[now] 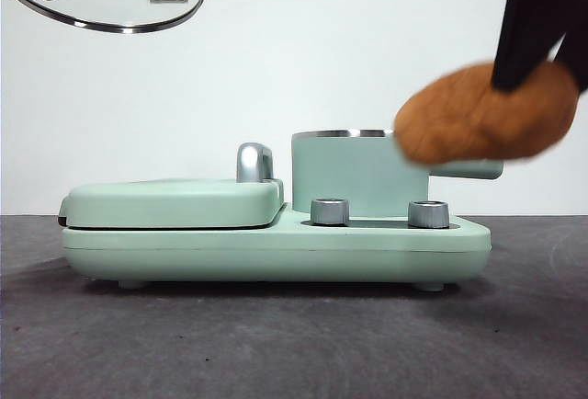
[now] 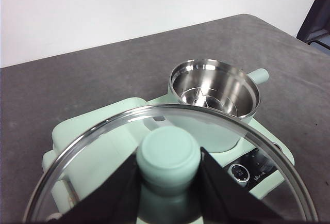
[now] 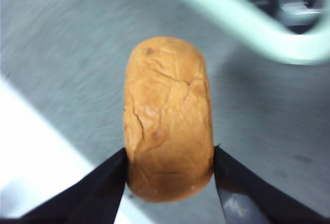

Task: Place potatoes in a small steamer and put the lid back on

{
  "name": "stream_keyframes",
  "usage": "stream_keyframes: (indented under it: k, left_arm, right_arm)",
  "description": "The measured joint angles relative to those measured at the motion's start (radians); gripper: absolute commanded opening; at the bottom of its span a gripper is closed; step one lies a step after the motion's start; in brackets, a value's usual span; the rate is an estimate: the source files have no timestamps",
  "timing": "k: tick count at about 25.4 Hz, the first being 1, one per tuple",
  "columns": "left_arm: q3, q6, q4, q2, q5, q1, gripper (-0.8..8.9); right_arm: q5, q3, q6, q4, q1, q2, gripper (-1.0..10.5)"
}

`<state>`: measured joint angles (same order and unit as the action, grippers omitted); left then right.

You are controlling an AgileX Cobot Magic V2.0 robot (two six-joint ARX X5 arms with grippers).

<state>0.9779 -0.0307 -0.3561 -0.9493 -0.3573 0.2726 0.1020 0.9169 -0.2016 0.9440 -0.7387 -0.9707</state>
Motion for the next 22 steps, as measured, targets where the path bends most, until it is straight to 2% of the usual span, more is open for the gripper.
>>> stream_keyframes:
  k: [5, 16, 22]
  left_arm:
    - [0.000, -0.002, 0.000, -0.007, 0.000, 0.000, 0.15]
    - [0.000, -0.002, -0.003, -0.014, 0.000, 0.000, 0.15]
    - [0.000, -0.003, -0.026, -0.014, 0.000, 0.000, 0.15]
  right_arm:
    - [-0.002, 0.152, -0.002, 0.018, 0.069, -0.050, 2.5]
    - [-0.002, 0.424, 0.165, -0.040, 0.224, -0.368, 2.5]
    - [0.000, 0.531, 0.223, -0.097, 0.271, -0.533, 2.5]
